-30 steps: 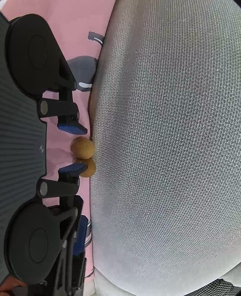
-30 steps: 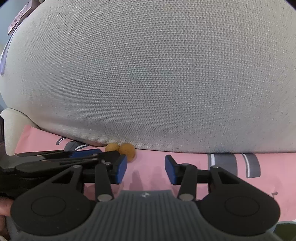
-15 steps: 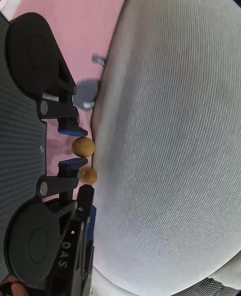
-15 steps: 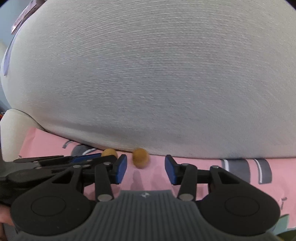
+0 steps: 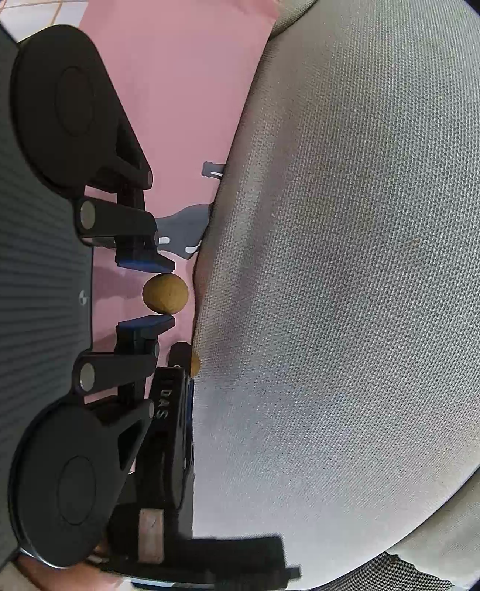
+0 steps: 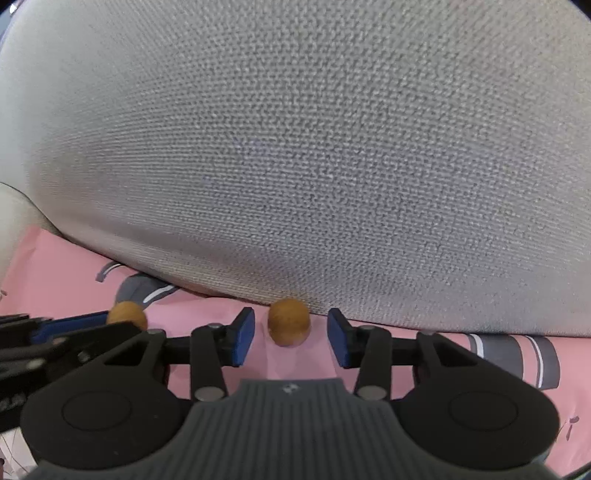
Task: Organize fruits
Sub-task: 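Close the left gripper on one longan while the right gripper closes on the other, then lift both longans and carry them over the green colander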
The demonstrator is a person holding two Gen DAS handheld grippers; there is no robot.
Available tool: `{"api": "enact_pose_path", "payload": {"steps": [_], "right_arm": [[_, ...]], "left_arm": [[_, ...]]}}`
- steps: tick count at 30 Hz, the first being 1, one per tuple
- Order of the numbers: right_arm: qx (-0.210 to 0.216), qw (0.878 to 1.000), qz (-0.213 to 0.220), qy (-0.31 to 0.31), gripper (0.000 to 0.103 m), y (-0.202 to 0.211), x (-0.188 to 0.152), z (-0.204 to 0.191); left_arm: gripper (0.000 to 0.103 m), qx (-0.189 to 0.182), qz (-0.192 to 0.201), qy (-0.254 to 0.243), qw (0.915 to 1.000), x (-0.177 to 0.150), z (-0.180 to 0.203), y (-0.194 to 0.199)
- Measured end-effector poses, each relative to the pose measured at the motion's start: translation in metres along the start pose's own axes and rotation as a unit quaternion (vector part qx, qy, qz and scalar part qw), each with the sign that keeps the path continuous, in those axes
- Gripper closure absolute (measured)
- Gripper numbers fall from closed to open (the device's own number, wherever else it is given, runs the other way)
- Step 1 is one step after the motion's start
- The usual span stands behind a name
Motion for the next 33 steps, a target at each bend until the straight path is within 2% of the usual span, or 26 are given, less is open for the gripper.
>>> {"api": "enact_pose_path", "payload": {"steps": [2,9,17,25,33], "right_arm": [[-0.002,1.0,-0.005,-0.002,0.08,-0.003,-0.002,-0.001],[0.012,1.0,0.006,0.002,0.081,0.012,-0.007,-0.009],[0.042,0.998,0.033,0.028,0.081,0.07,-0.024,-0.027],[0.063,0.995,0.058,0.048,0.081,0.139,-0.061,-0.04],[0.055,0.993,0.092,0.056,0.081,0.197,-0.096,-0.036]], "left_arm": [[0.076,0.001,-0.001,0.0,1.0,0.006,0.001,-0.003],[0.076,0.003,0.004,-0.007,1.0,0.002,0.001,0.024],[0.076,0.004,0.015,-0.001,0.9999,-0.006,0.011,0.057],[0.076,-0.006,0.025,-0.004,0.9997,-0.025,0.033,0.095],[0.076,-0.012,0.03,-0.037,0.9988,-0.053,0.068,0.122]]}}
Point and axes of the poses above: each gripper's, at about its wrist camera, not at the fingertips, and y roughly against the way its jaws point, z to its right, x to its top, the point moved 10 cm from there along -y, roughly the way its jaws point, and after that the axes turned 3 degrees about y, right-handed, at the moved point
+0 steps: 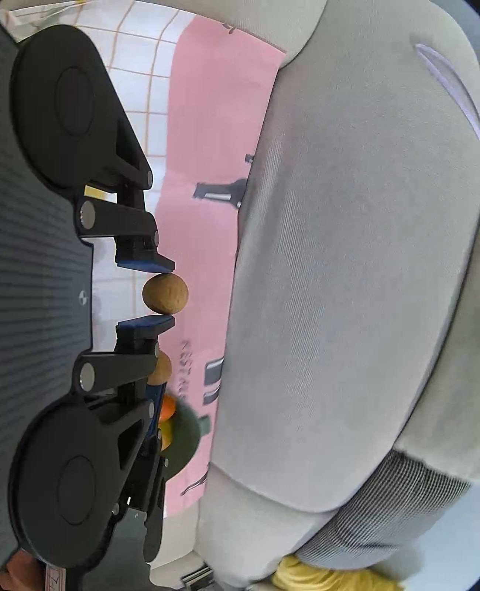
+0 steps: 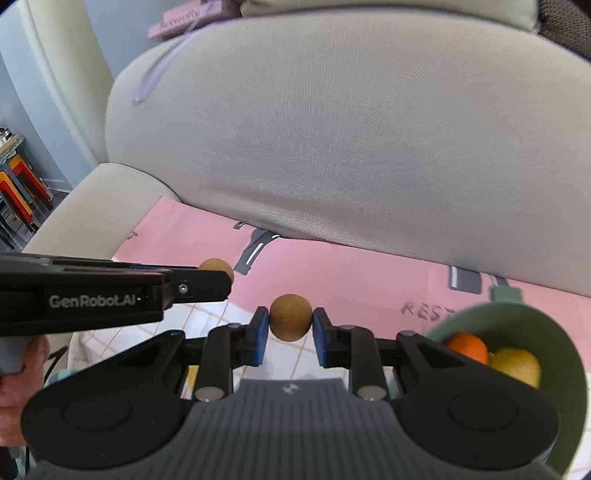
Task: Organize fruits
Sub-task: 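Lift both longans and carry them over the green colander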
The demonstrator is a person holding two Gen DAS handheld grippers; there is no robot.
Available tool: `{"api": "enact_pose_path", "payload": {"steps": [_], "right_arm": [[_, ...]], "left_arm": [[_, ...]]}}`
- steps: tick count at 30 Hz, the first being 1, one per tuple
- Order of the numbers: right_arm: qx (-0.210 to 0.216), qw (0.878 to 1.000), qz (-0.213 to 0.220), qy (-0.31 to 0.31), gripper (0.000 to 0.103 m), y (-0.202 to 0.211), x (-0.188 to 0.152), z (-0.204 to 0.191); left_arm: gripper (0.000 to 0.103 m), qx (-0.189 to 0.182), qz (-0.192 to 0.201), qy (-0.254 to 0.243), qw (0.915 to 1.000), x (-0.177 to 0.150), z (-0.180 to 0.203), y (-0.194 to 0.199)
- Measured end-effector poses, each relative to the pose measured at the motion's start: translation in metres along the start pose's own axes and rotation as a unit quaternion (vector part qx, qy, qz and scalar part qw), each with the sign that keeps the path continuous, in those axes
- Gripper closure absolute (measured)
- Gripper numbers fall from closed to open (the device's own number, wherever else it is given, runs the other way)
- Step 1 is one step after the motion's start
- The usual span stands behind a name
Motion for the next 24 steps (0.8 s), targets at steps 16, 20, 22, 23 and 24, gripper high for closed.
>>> {"api": "enact_pose_path", "payload": {"steps": [16,20,22,23,24], "right_arm": [[-0.048,0.998,0.036,-0.023,0.081,0.095,-0.064,0.044],[-0.061,0.997,0.041,-0.035,0.081,0.109,-0.076,0.06],[-0.068,0.996,0.042,-0.039,0.081,0.112,-0.08,0.067],[-0.07,0.996,0.042,-0.041,0.081,0.113,-0.082,0.071],[-0.073,0.996,0.041,-0.042,0.081,0.114,-0.084,0.075]], "left_arm": [[0.076,-0.043,-0.01,-0.081,0.9957,-0.039,0.096,0.022],[0.076,-0.056,-0.027,-0.1,0.9931,-0.048,0.119,0.012],[0.076,-0.059,-0.037,-0.112,0.9912,-0.053,0.13,0.006],[0.076,-0.061,-0.043,-0.119,0.9901,-0.055,0.136,0.003],[0.076,-0.062,-0.048,-0.125,0.989,-0.057,0.141,0.0]]}}
Point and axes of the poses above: each gripper's, at about its wrist camera, not at the fingertips, and y roughly against the way its jaws point, z to its right, x to its top, the point moved 10 cm from there along -y, roughly the way its jaws point, and after that the axes turned 3 degrees about y, right-handed, at the moved point
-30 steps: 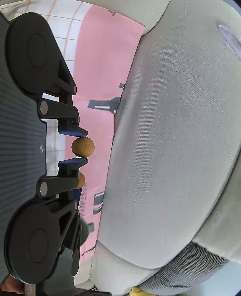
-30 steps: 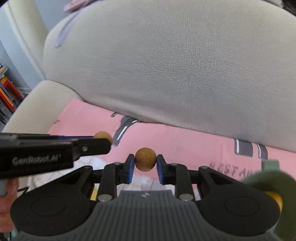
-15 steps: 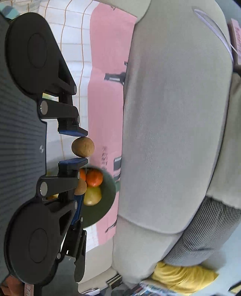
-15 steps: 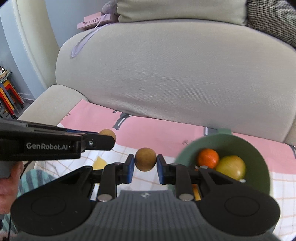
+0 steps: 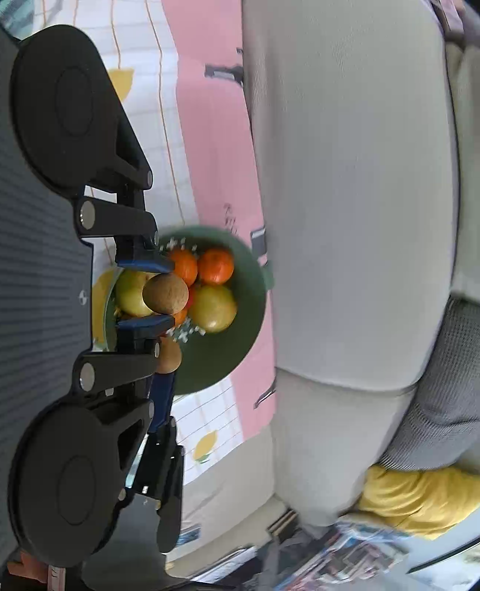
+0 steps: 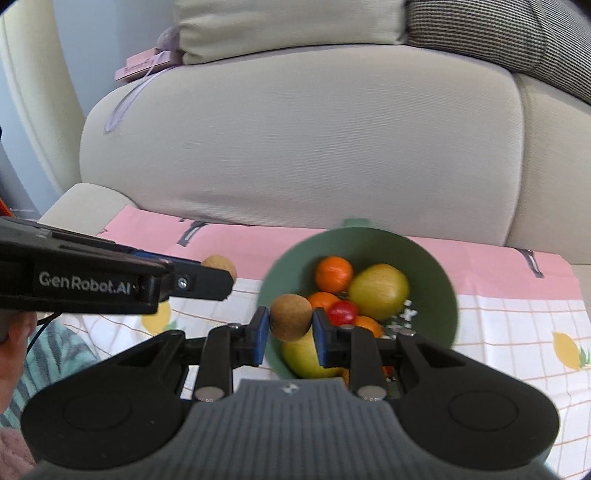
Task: Organize fruits
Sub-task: 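Lift both longans and carry them over the green colander, then lower both grippers into the colander and open them to drop the longans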
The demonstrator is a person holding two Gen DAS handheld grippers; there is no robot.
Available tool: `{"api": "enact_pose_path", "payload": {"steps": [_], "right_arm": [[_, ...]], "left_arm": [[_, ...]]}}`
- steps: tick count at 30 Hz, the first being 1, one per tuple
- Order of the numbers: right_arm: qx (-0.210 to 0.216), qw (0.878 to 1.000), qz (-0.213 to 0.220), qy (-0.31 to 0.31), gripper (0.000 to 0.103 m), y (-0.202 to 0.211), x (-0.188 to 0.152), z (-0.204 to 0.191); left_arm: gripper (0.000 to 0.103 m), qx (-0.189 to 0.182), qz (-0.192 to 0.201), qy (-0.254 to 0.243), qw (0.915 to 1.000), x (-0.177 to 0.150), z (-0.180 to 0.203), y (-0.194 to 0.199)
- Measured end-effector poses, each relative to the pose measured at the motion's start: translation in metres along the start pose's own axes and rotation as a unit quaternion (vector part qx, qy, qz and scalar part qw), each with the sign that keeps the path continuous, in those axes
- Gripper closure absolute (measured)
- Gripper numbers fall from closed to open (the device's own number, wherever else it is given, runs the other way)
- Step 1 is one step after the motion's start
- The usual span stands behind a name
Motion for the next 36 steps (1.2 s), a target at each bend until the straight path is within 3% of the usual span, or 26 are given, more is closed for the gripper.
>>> {"api": "enact_pose_path", "payload": {"steps": [14,26,36], "right_arm": [[-0.026,0.999,-0.023,0.034,0.081,-0.023,-0.011,0.054],[-0.046,0.992,-0.062,0.1,0.081,-0.066,-0.016,0.07],[-0.05,0.985,-0.1,0.134,0.081,-0.092,-0.028,0.073]], "left_arm": [[0.076,-0.005,-0.074,-0.047,0.9961,0.003,0.037,-0.065],[0.076,0.01,-0.134,-0.036,0.9902,-0.003,0.027,-0.114],[0.076,0.01,-0.156,-0.029,0.9873,-0.008,0.021,-0.133]]}}
Point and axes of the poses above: each gripper's, at about its wrist camera, not at the fingertips, and y roughly against the way its jaws point, z to its right, x to its top, the point moved 10 cm from there along -y, roughly the way its jaws point, and after that the axes turned 3 degrees about y, right-handed, at the moved point
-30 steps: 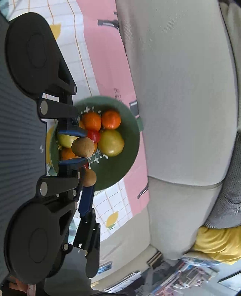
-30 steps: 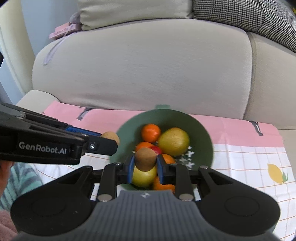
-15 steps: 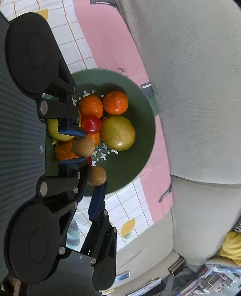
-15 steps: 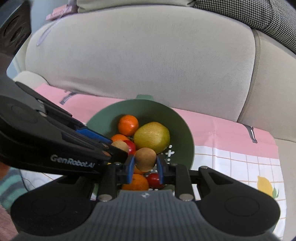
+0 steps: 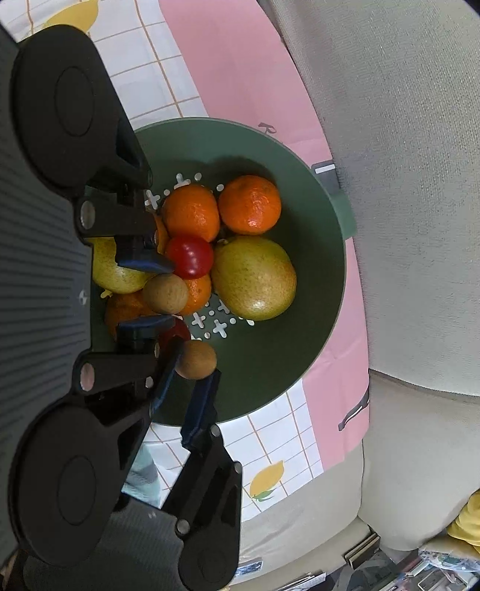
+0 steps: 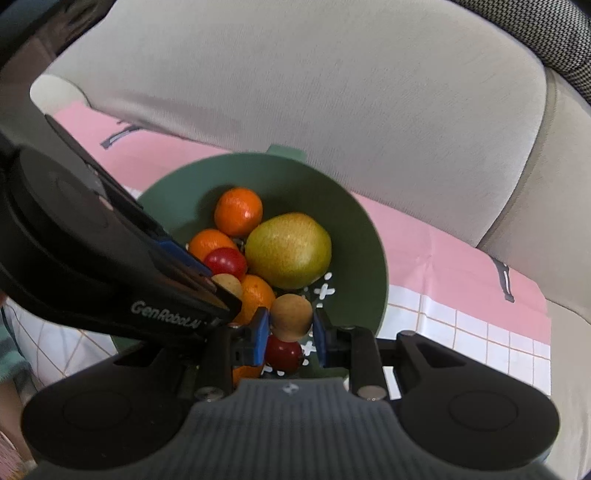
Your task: Organize fruits
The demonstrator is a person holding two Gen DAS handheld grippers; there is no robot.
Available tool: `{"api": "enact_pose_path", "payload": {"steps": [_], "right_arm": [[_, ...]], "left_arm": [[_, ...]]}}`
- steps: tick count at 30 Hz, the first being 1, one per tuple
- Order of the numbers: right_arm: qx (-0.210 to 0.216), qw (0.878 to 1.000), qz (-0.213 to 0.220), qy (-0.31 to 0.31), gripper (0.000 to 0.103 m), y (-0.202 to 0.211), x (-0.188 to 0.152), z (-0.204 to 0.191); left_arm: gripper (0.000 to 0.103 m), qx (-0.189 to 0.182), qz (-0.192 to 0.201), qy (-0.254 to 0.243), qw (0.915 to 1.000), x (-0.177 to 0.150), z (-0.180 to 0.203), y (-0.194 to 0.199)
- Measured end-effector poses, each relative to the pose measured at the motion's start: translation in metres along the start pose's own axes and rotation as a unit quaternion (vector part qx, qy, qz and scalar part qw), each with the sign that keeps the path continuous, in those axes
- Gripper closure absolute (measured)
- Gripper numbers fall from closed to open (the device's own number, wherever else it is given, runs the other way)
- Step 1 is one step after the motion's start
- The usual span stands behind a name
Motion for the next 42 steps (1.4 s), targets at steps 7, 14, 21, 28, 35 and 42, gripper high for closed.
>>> {"api": "enact_pose_path", "payload": {"steps": [7,14,21,28,35,42], "right_arm": [[0.005,1.0,-0.02,0.008,0.081,-0.01,-0.004,-0.005],[-0.003,1.0,-0.025,0.015,0.07,-0.007,-0.003,-0.006],[-0.019,0.999,-0.021,0.019,0.057,0.003,0.002,-0.004],[-0.044,0.999,0.006,0.025,0.035,0.028,0.016,-0.003],[-0.061,0.997,0.042,0.016,0.027,0.055,0.031,-0.008],[-0.074,0.992,0.103,-0.02,0.019,0.096,0.044,-0.012]], "left_arm": [[0.073,-0.011,-0.003,0.011,0.9999,0.001,-0.003,-0.001],[0.063,-0.025,0.0,0.025,0.9994,-0.001,-0.006,0.003],[0.049,-0.029,0.019,0.026,0.9991,-0.002,-0.007,0.023],[0.038,-0.022,0.066,0.026,0.9972,0.001,-0.011,0.059],[0.034,0.01,0.15,0.018,0.9885,0.007,-0.018,0.111],[0.027,0.07,0.249,-0.018,0.9658,0.003,-0.025,0.173]]}}
Point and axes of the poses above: each gripper's, at about its wrist camera, not at the fingertips, and y roughly against the way its jaws point, z to its right, x to its top, the point moved 10 cm from there along -y, roughly the way its jaws point, and after that the axes turned 3 degrees about y, right-handed, at the moved point
